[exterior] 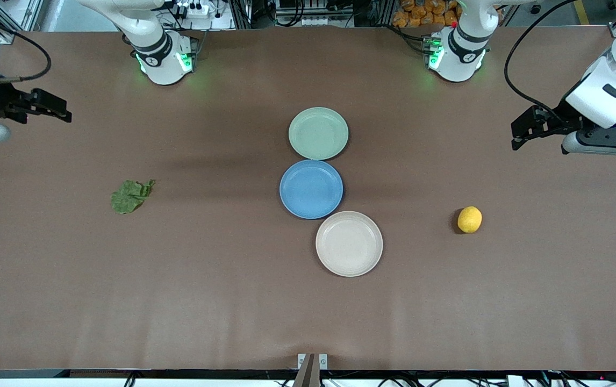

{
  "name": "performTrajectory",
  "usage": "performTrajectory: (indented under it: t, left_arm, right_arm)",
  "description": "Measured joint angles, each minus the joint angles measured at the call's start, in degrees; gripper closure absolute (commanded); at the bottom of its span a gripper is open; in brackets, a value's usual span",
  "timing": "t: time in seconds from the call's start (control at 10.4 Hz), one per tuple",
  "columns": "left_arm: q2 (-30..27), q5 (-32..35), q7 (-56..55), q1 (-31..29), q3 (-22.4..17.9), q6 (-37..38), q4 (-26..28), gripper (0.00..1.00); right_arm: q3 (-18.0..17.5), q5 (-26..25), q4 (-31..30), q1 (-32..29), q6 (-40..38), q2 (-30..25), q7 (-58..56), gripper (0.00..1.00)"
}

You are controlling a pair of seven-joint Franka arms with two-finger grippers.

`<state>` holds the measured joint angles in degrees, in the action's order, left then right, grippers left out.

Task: Pick lemon and lettuce from plates

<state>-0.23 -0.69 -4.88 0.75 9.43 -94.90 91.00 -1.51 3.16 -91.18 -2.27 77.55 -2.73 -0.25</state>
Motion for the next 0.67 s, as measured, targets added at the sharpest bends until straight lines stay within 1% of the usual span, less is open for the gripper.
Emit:
performTrajectory:
  t: [0.19, 0.67]
  left_arm:
    - [0.00, 0.00, 0.00, 0.00, 0.01, -0.04, -0.01, 0.00]
    - [0.00, 0.00, 0.00, -0.02, 0.01, -0.06, -0.09, 0.00]
  right_arm:
    - [0.44, 0.51, 0.74, -0.11, -0.10, 0.46, 0.00, 0.00]
    - [0.72, 0.99, 7.89, -0.76, 0.40, 6.75, 0.00, 0.00]
